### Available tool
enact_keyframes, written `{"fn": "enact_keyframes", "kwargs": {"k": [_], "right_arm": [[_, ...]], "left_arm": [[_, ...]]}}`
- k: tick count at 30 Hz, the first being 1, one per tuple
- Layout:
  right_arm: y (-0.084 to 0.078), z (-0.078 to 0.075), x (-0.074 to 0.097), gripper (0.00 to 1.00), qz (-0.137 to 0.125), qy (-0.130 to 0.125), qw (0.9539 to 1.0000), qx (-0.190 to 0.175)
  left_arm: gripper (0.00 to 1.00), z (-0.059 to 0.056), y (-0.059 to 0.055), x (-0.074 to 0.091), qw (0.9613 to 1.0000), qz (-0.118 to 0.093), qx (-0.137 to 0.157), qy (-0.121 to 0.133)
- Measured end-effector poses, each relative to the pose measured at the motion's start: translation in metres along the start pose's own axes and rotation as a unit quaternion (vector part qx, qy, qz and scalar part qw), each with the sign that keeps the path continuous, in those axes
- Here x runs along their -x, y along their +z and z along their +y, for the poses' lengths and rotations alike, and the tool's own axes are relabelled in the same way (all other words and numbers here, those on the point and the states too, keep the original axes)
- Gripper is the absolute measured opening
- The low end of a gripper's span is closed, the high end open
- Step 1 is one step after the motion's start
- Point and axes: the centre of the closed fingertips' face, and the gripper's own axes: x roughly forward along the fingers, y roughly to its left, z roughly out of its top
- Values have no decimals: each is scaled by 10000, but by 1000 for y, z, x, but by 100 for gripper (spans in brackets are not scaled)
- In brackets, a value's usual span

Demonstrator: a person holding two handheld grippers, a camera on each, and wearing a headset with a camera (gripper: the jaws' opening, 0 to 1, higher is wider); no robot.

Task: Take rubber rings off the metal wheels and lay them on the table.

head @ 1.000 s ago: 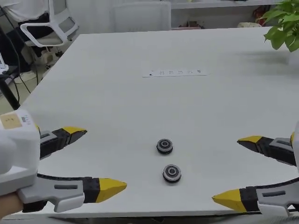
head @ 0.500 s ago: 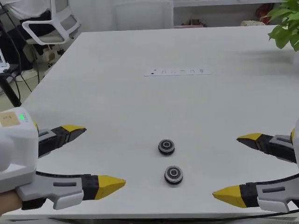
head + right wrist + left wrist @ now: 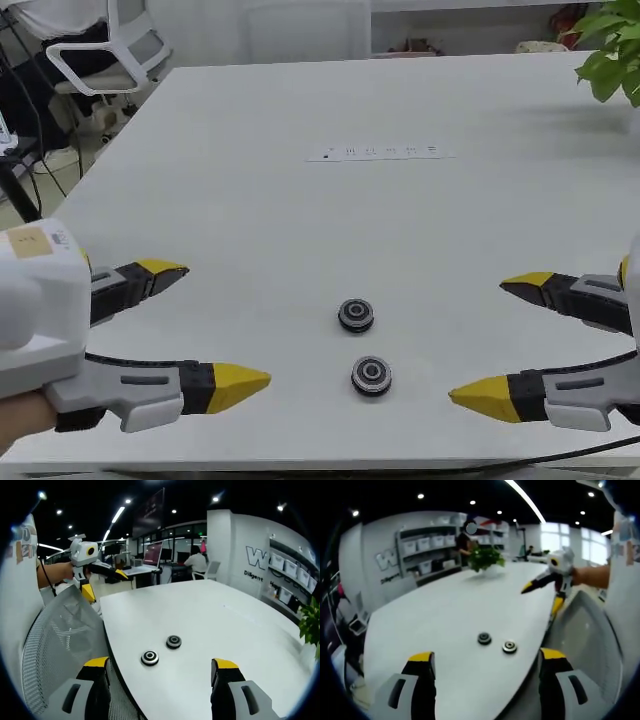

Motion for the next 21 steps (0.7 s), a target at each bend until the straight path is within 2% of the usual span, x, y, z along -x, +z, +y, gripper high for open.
{"fn": "enact_keyframes", "kwargs": {"k": [15, 21], "right_arm": [[2, -10, -6, 80, -18, 27, 9999, 133], [1, -14, -12, 78, -24, 46, 9998, 186]], "left_arm": [[86, 3, 0, -12, 9998, 77, -146, -88], [84, 2, 1, -21, 9995, 74, -252, -197]]}}
